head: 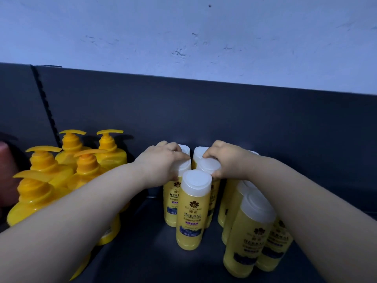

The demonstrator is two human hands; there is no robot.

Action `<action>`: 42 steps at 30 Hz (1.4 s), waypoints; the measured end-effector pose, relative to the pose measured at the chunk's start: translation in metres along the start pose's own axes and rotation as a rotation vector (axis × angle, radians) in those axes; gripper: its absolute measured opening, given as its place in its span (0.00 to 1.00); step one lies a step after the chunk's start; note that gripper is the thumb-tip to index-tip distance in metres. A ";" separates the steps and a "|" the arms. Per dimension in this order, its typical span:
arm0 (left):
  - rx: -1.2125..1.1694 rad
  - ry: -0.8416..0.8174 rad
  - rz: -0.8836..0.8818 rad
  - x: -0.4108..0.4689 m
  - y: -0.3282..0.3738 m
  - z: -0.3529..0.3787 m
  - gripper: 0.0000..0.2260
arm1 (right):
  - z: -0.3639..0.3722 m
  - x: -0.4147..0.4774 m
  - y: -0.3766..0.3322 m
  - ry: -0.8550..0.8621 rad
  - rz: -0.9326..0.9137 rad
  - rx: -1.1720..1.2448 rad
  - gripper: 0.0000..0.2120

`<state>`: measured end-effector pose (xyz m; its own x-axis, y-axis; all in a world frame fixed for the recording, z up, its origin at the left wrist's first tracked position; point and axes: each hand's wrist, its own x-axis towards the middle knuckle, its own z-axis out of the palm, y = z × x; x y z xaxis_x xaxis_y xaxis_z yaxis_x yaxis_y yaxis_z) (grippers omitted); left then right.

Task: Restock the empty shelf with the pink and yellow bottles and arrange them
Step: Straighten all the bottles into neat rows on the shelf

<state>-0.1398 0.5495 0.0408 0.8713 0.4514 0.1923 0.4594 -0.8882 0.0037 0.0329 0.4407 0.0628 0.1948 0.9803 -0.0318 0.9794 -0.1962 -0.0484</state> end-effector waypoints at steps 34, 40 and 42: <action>-0.019 -0.038 -0.120 -0.033 0.029 -0.012 0.32 | 0.000 -0.091 -0.033 -0.272 0.014 -0.668 0.19; 0.001 0.013 -0.123 -0.035 0.032 -0.008 0.31 | 0.004 -0.097 -0.033 -0.185 -0.101 -0.719 0.20; -0.027 0.025 -0.131 -0.037 0.033 -0.005 0.31 | 0.007 -0.099 -0.034 -0.139 -0.124 -0.689 0.21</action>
<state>-0.1578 0.5032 0.0389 0.7992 0.5619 0.2133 0.5640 -0.8238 0.0569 -0.0197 0.3501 0.0609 0.1159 0.9737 -0.1959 0.8142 0.0199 0.5802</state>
